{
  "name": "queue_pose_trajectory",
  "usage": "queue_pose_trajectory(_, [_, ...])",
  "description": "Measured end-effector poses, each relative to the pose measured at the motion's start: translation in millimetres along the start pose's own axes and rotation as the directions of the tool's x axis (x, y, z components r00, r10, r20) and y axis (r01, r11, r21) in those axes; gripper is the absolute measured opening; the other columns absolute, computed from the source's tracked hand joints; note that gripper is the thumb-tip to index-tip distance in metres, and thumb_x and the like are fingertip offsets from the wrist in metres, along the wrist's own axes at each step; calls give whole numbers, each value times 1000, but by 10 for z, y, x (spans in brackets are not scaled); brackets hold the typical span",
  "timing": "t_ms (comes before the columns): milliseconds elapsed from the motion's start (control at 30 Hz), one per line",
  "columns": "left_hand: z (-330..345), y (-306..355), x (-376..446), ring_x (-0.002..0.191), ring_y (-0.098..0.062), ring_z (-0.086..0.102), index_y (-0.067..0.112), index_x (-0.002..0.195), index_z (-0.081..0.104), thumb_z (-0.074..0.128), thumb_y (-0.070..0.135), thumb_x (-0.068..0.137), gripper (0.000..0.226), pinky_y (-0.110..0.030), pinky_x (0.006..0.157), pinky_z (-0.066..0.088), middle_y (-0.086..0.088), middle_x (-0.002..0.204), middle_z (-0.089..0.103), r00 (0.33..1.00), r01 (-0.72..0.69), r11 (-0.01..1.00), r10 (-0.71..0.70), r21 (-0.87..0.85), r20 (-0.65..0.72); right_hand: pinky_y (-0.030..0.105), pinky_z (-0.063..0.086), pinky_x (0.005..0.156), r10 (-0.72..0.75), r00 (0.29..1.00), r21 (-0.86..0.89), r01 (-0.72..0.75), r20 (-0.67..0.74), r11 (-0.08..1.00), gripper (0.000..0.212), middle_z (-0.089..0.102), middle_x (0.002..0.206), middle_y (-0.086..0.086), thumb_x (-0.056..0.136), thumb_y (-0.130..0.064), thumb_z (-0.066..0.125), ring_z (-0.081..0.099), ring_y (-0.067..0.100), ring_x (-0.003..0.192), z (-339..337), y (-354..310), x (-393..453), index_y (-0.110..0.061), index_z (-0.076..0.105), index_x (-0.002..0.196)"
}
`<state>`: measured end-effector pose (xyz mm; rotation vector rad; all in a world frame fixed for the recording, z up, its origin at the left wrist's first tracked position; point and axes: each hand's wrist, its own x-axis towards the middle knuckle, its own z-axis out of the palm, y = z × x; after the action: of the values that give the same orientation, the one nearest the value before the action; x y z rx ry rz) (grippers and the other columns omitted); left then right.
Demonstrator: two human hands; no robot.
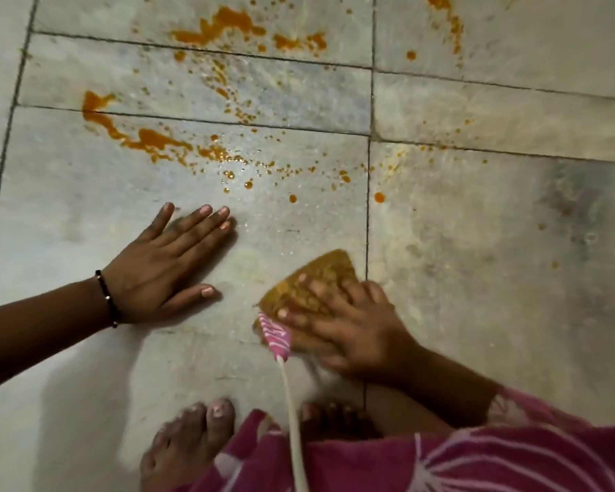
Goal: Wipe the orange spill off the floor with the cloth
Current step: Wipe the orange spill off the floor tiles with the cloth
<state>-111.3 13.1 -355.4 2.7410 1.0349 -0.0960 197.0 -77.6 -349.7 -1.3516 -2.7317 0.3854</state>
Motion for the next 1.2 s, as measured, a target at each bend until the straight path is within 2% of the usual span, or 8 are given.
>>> queue_pose_trajectory(167, [-12, -108, -33, 145, -26, 15, 8, 150, 19, 24, 59, 93, 77, -54, 115, 9, -14, 155, 22, 1000, 17, 999, -18, 32, 16, 44, 39, 77, 399, 917, -136, -392, 27, 910, 65, 37, 145, 8, 76, -57, 45, 41, 35, 99, -253, 591, -220, -46, 34, 139])
queue_pose_trajectory(400, [9, 151, 304, 146, -23, 12, 10, 151, 12, 23, 59, 94, 76, -51, 116, 5, -10, 158, 15, 993, -121, 992, 121, -22, 4, 40, 38, 75, 135, 991, -63, -134, 19, 989, 65, 38, 145, 6, 75, -57, 48, 44, 30, 96, 25, -56, -20, -45, 37, 138])
queue_pose_trajectory(600, [-172, 220, 537, 146, -24, 12, 8, 150, 13, 27, 52, 96, 71, -48, 117, 8, -12, 158, 15, 965, -262, 964, 262, -46, -2, 45, 39, 80, 575, 818, -81, -575, -25, 814, 64, 30, 146, 7, 80, -59, 39, 37, 33, 103, -239, 600, -140, -44, 31, 141])
queue_pose_trajectory(833, [-401, 659, 1207, 146, -22, 13, 8, 150, 18, 28, 50, 96, 69, -45, 117, 9, -9, 158, 16, 794, -608, 794, 608, -20, -5, 47, 45, 78, 473, 878, -60, -469, 70, 881, 78, 39, 140, 4, 70, -66, 52, 56, 33, 99, -141, 374, -1302, -50, 27, 141])
queue_pose_trajectory(933, [-187, 1117, 1570, 144, -25, 19, 9, 149, 16, 27, 53, 94, 72, -46, 116, 13, -11, 157, 18, 851, -524, 848, 524, -83, -23, 54, 37, 89, 723, 691, -114, -718, 3, 687, 78, 32, 146, 4, 70, -71, 42, 48, 42, 113, -248, 779, -1500, -52, 19, 142])
queue_pose_trajectory(1033, [-39, 1505, 1996, 146, -24, 11, 12, 151, 9, 20, 57, 92, 75, -42, 116, 2, -9, 159, 7, 933, -361, 930, 361, -77, -9, 55, 14, 105, 877, 472, -83, -881, -89, 465, 79, 13, 157, 5, 74, -74, 29, 17, 39, 137, -348, 1225, -1223, -44, 16, 145])
queue_pose_trajectory(1133, [86, 1681, 2245, 146, -19, -9, 14, 150, -9, 12, 61, 91, 78, -38, 113, -15, -4, 159, -12, 989, -132, 991, 133, -23, 67, 52, -4, 112, 838, 537, -139, -841, -95, 523, 83, 6, 160, 3, 78, -64, 25, 2, 35, 143, -301, 1357, -833, -27, 9, 151])
queue_pose_trajectory(1200, [166, 1744, 2279, 146, -19, -2, 12, 150, -1, 7, 59, 88, 79, -39, 113, -14, -5, 159, -3, 996, -85, 996, 86, -31, 13, 50, -2, 114, 784, 617, -144, -784, -73, 604, 79, 11, 159, 3, 82, -58, 28, 4, 32, 144, -286, 1325, -849, -22, 10, 151])
